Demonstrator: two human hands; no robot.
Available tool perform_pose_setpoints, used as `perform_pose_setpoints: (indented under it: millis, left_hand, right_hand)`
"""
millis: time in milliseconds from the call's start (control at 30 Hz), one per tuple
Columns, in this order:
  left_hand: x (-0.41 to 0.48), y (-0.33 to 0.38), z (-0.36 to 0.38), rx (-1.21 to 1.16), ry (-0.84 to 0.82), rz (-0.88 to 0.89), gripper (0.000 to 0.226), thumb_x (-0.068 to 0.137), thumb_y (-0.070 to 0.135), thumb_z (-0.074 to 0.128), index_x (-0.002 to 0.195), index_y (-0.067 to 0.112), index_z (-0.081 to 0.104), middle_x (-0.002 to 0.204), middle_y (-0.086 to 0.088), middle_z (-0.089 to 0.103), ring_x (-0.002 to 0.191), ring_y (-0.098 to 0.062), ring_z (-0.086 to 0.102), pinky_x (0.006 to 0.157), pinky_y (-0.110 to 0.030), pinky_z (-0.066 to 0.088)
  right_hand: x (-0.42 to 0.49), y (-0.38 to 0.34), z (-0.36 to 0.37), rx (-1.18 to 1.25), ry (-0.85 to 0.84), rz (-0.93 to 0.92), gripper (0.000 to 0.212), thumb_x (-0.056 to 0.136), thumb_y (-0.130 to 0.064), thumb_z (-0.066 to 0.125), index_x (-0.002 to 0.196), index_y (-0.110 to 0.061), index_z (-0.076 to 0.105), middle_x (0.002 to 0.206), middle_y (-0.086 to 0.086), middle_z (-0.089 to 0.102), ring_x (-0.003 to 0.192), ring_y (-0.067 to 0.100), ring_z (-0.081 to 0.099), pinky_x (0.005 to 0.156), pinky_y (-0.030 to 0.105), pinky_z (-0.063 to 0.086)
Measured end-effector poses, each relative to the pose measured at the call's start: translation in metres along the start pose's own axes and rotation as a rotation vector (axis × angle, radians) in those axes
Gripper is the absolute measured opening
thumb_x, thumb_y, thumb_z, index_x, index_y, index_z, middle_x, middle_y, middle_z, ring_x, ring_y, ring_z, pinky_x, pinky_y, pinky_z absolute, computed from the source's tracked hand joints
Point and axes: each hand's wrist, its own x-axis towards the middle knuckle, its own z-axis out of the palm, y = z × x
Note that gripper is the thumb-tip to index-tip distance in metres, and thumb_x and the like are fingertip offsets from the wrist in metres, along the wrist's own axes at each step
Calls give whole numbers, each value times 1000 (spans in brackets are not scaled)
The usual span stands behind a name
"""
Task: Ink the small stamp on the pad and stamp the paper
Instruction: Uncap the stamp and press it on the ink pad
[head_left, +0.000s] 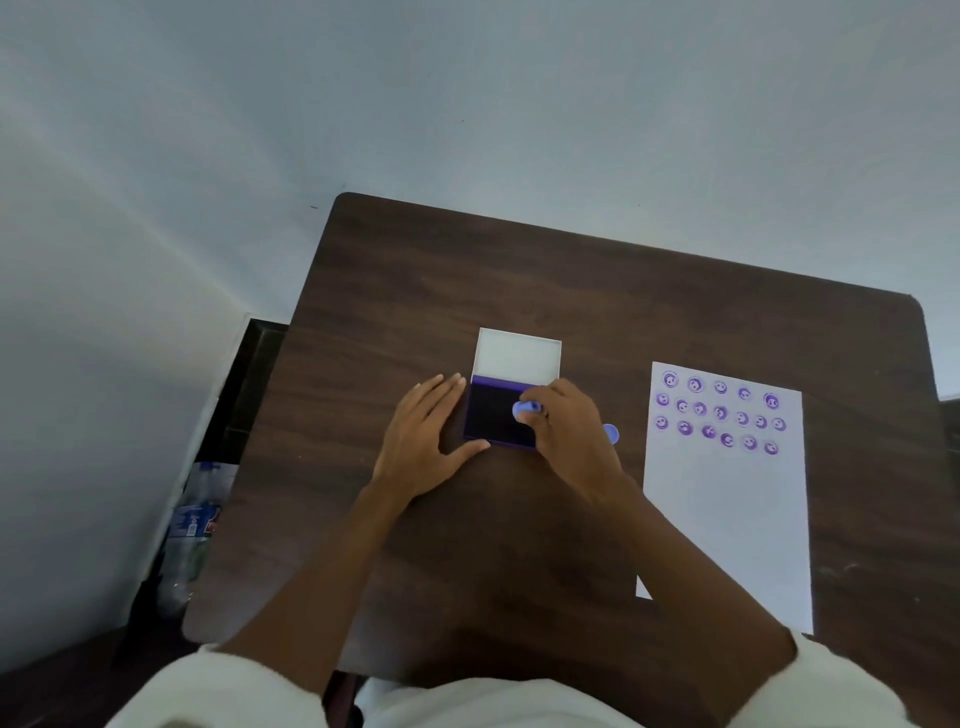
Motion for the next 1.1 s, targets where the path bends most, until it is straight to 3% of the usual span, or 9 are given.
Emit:
perform_pose_setpoints:
  millis: [133,333,467,567,667,900,1100]
  left_hand:
    - [-1,-3,11,-34,47,26,92,81,63,69,150,10,41,155,-5,46,148,-21,33,122,-50,27]
    - [0,-6,19,59,38,76,93,82,72,58,151,13,40,156,-2,45,149,-23,31,123,-51,26]
    - [0,-9,24,98,87,106,86,85,69,59,149,14,45,152,-1,50,146,-24,37,121,-50,29]
    - [1,-11,26,113,113,106,82,87,70,56,148,15,47,150,0,53,145,-23,39,120,-49,31]
    - [1,-11,26,119,120,106,80,89,70,52,147,16,48,149,1,54,145,-22,39,120,-48,31]
    - [1,-11,26,160,114,109,79,89,68,54,147,14,48,149,-1,54,144,-23,41,118,-50,34]
    - [1,-11,25,186,90,102,80,90,70,50,148,16,45,150,-2,52,146,-22,38,119,-49,33]
  right_hand:
    - [5,-5,12,-156,-40,-81,26,84,-16,70,109,-12,63,108,10,62,92,21,62,79,28,49]
    - [-6,-11,25,-214,2,-124,35,83,-13,72,114,-10,57,116,12,58,105,24,59,85,36,58]
    - [-5,-11,25,-185,5,-178,40,78,-7,76,110,-10,52,111,16,59,100,28,61,75,41,61]
    - [0,-7,20,-304,-1,-291,49,67,-7,84,109,-5,60,102,14,63,92,27,63,69,39,61]
    - [3,-7,15,-345,-41,-337,45,70,-5,80,111,-4,61,103,14,62,93,28,62,70,42,60]
    - [0,-13,12,-224,-65,-118,35,86,-16,68,119,-10,57,120,11,57,105,23,58,91,34,52]
    - [-22,1,-3,-134,56,-8,23,86,-11,69,109,-4,68,107,14,64,88,22,63,81,30,52]
